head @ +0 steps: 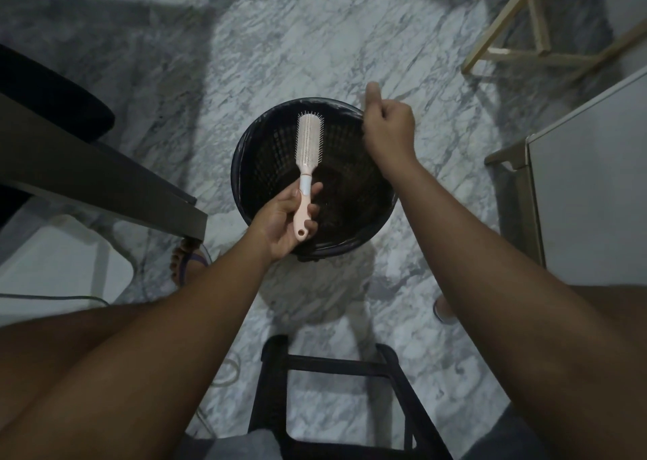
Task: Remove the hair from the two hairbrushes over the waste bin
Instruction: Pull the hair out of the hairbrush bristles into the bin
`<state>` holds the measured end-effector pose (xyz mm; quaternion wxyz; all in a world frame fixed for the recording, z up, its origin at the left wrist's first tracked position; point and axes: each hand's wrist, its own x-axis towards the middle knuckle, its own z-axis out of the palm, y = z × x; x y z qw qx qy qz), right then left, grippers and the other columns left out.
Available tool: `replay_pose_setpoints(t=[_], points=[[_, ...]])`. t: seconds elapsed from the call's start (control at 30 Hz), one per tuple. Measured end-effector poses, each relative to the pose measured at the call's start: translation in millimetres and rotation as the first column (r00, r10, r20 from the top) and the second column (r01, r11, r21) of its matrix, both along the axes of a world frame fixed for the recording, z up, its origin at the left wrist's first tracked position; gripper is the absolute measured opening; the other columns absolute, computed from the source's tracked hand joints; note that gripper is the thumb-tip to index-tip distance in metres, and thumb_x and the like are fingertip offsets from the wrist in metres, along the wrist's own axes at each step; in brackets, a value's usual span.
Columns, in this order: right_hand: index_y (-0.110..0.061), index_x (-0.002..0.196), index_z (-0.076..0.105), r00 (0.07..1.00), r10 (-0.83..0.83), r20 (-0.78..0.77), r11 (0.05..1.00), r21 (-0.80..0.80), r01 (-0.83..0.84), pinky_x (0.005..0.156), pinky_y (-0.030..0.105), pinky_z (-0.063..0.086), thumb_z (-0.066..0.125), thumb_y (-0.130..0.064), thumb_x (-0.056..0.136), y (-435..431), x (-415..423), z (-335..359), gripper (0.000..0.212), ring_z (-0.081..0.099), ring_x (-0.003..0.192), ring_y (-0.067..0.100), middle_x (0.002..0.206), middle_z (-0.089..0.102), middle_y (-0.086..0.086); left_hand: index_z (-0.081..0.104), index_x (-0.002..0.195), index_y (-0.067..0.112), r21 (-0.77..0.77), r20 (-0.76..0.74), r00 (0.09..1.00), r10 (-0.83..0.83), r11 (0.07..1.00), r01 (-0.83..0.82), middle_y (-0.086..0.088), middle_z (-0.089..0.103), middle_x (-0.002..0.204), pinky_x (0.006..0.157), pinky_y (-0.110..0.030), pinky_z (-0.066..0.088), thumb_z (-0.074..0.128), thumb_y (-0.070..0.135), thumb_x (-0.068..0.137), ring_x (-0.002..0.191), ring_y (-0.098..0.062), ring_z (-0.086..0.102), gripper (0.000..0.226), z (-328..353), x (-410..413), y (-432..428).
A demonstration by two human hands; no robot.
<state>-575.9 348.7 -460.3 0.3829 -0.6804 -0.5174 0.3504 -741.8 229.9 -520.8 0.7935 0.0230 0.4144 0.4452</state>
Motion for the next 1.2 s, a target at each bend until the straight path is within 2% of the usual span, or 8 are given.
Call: replay_pose_setpoints(t=[0.13, 0.2, 0.4, 0.6, 0.77, 0.87, 1.0, 1.2], points=[[-0.02, 0.088, 0.062, 0.975, 0.204, -0.093, 0.941, -0.256, -0.221, 0.056, 0.035, 0.059, 0.081, -0.053, 0.07, -15.3, -10.1, -8.7, 0.042, 0.062, 0.07, 0.008, 0.081, 0.062, -0.003, 0.049, 0.141, 0.019, 0.029, 0.044, 0.999, -0.014, 1.0, 0.013, -0.001, 0.065, 0.117, 0.051, -0.021, 0.041, 0.037, 0.013, 0.103, 0.069, -0.01, 0.054, 0.04, 3.3, 4.7, 1.2], [-0.012, 0.118, 0.06, 0.929, 0.351, -0.121, 0.862, -0.346, -0.37, 0.058, 0.034, 0.062, 0.093, -0.043, 0.056, -16.8, -14.3, -10.7, 0.077, 0.068, 0.091, 0.013, 0.103, 0.064, 0.001, 0.053, 0.138, 0.021, 0.052, 0.027, 0.998, -0.049, 0.998, 0.048, 0.0, 0.065, 0.113, 0.052, -0.022, 0.042, 0.038, 0.013, 0.104, 0.071, -0.011, 0.053, 0.038, 5.5, 5.3, 2.3], [-0.004, 0.056, 0.053, 0.874, 0.46, 0.16, 0.853, -0.353, -0.384, 0.043, 0.023, 0.05, 0.091, -0.039, 0.062, -12.1, -15.0, -0.6, 0.052, 0.07, 0.054, 0.019, 0.054, 0.06, 0.005, 0.057, 0.135, 0.024, 0.052, -0.1, 0.99, -0.102, 0.993, 0.108, -0.001, 0.067, 0.121, 0.055, -0.026, 0.045, 0.04, 0.012, 0.104, 0.075, -0.014, 0.055, 0.038, 5.2, 2.7, -0.7], [0.01, 0.082, 0.068, 0.877, 0.472, 0.086, 0.837, -0.356, -0.416, 0.058, 0.028, 0.061, 0.06, -0.021, 0.096, -13.0, -15.1, 3.5, 0.035, 0.072, 0.057, 0.022, 0.069, 0.072, 0.016, 0.053, 0.138, 0.024, 0.054, -0.073, 0.995, -0.075, 0.995, 0.079, 0.001, 0.067, 0.122, 0.056, -0.026, 0.045, 0.04, 0.011, 0.103, 0.074, -0.015, 0.055, 0.039, 3.0, 4.0, -4.2], [-0.005, 0.089, 0.056, 0.964, 0.082, -0.253, 0.905, -0.386, -0.179, 0.046, 0.027, 0.05, 0.037, -0.013, 0.104, -9.6, -7.5, 4.0, 0.026, 0.053, 0.051, 0.018, 0.068, 0.057, 0.008, 0.049, 0.143, 0.019, 0.036, 0.02, 0.998, -0.062, 0.997, 0.061, -0.001, 0.066, 0.127, 0.054, -0.026, 0.045, 0.038, 0.01, 0.103, 0.072, -0.014, 0.056, 0.042, -0.8, -0.4, -13.4], [-0.012, 0.114, 0.059, 0.964, 0.202, -0.176, 0.932, -0.268, -0.244, 0.056, 0.03, 0.058, 0.058, -0.02, 0.096, -8.1, -4.1, -3.7, 0.019, 0.062, 0.07, 0.014, 0.093, 0.063, 0.004, 0.05, 0.141, 0.019, 0.035, 0.041, 0.996, -0.074, 0.997, 0.072, -0.001, 0.065, 0.128, 0.054, -0.026, 0.046, 0.039, 0.01, 0.103, 0.072, -0.014, 0.056, 0.041, -2.2, -0.3, -14.0], [-0.025, 0.128, 0.061, 0.87, 0.482, 0.102, 0.866, -0.205, -0.456, 0.083, 0.033, 0.059, 0.086, -0.032, 0.07, -3.1, -4.1, -5.2, 0.064, 0.067, 0.09, 0.014, 0.113, 0.061, -0.002, 0.052, 0.139, 0.022, 0.031, 0.025, 0.994, -0.103, 0.994, 0.102, 0.0, 0.067, 0.126, 0.056, -0.027, 0.045, 0.04, 0.01, 0.103, 0.074, -0.014, 0.056, 0.04, -1.1, 3.4, -13.0], [-0.018, 0.108, 0.074, 0.855, 0.481, 0.194, 0.87, -0.232, -0.436, 0.059, 0.02, 0.06, 0.088, -0.023, 0.063, 10.7, -1.2, 12.3, 0.047, 0.07, 0.081, 0.015, 0.098, 0.069, 0.005, 0.049, 0.143, 0.021, 0.038, 0.012, 0.991, -0.134, 0.99, 0.134, -0.001, 0.066, 0.128, 0.059, -0.029, 0.045, 0.042, 0.009, 0.102, 0.077, -0.016, 0.056, 0.044, -2.8, 2.9, -15.0]])
